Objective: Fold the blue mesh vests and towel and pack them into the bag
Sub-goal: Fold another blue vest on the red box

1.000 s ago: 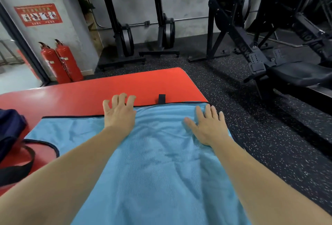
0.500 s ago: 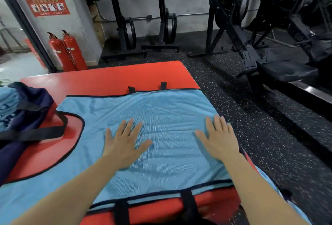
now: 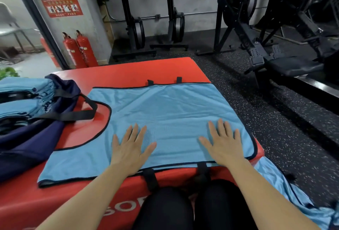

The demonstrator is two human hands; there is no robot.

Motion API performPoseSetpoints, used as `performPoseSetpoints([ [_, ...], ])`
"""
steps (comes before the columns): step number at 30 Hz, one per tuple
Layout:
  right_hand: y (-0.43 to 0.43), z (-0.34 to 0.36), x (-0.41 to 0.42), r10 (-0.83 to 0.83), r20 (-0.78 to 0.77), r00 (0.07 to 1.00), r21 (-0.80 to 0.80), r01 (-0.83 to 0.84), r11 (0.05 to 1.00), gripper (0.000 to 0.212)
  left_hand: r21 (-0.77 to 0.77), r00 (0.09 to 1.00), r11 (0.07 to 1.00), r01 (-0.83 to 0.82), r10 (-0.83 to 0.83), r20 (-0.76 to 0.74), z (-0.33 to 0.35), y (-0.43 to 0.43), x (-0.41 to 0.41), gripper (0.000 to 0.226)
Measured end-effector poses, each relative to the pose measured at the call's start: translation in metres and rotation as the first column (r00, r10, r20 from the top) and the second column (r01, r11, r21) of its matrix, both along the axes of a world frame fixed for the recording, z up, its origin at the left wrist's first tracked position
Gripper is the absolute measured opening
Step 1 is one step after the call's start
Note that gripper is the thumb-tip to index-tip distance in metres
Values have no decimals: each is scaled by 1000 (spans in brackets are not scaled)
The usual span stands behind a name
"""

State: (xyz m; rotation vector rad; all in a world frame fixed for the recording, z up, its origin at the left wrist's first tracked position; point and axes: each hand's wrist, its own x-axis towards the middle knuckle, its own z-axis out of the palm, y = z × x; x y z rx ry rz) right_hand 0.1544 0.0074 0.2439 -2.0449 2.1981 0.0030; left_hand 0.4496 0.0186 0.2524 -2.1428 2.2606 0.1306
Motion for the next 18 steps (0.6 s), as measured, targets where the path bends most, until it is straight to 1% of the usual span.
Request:
performPoseSetpoints([
  [3, 2, 4, 0, 13, -10, 1000, 52, -12, 999, 80, 10, 998, 998, 61, -61, -28, 0, 7, 12, 108],
  [5, 9, 7, -1, 33, -1, 999, 50, -32, 998, 74, -5, 993, 996, 93, -93, -77, 1, 15, 20, 112],
  [6, 16, 9, -3, 49, 11, 999, 14, -49, 999, 72, -23, 988, 993, 113, -115, -105, 2, 20, 25, 114],
  [7, 24, 11, -6, 78, 31, 997, -61, -76, 995, 72, -51, 982, 989, 137, -142, -127, 4, 25, 30, 114],
  [9, 44, 16, -9, 162, 66, 985, -231, -143, 962, 73, -134, 969, 974, 182, -201, -146, 6, 35, 39, 106],
  [10, 51, 16, -11, 190, 60, 980, -286, -166, 944, 72, -161, 965, 967, 195, -218, -142, 6, 40, 42, 101],
  [11, 57, 14, -13, 203, 42, 978, -287, -182, 940, 73, -149, 965, 967, 208, -227, -129, 5, 44, 43, 101],
  [13, 63, 12, -16, 194, 7, 981, -146, -191, 971, 78, -33, 969, 972, 233, -235, -73, 2, 47, 44, 104],
  [14, 64, 12, -19, 176, 14, 984, -57, -175, 983, 73, 39, 972, 972, 233, -231, -36, 2, 48, 42, 101],
  [16, 62, 16, -24, 167, 54, 985, 62, -170, 983, 58, 140, 980, 971, 195, -200, 24, 5, 48, 39, 82],
  [17, 62, 19, -25, 162, 76, 984, 86, -168, 982, 56, 165, 982, 971, 175, -183, 36, 6, 49, 38, 72],
  [18, 63, 22, -25, 163, 85, 983, 98, -171, 980, 55, 180, 984, 970, 166, -176, 40, 8, 50, 37, 66],
])
